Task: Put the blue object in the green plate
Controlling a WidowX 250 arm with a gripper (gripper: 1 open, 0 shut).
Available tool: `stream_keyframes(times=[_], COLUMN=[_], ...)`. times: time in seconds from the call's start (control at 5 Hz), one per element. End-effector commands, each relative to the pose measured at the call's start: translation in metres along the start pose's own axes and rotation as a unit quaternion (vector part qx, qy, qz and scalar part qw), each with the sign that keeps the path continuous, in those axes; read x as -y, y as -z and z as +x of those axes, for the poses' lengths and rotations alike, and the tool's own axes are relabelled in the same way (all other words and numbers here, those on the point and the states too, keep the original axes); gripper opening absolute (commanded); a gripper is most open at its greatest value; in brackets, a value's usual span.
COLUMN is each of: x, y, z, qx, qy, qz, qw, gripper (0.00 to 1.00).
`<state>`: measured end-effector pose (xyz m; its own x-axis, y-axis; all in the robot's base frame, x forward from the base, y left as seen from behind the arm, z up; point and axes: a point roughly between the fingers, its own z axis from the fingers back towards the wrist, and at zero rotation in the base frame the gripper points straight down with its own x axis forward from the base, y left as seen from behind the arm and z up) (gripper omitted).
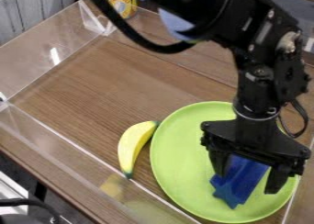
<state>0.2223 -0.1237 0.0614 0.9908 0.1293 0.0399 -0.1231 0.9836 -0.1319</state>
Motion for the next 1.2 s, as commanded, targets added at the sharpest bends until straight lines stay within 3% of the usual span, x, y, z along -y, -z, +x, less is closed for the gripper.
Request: stream_keyframes(times=[0.0,0.4,0.8,1.0], x=[0.008,0.015,0.014,0.004], y=[-0.001,-0.005,-0.020,-0.040], z=[0.003,-0.010,-0.003,0.006], qx=[0.010,0.016,0.012,0.018], qy=[0.011,0.004,0.002,-0.004], qz=[-0.009,-0.013,-0.006,-0.003], qw=[0.9998,0.9998,0.9999,0.9998], gripper=[1.00,1.00,1.00,1.00])
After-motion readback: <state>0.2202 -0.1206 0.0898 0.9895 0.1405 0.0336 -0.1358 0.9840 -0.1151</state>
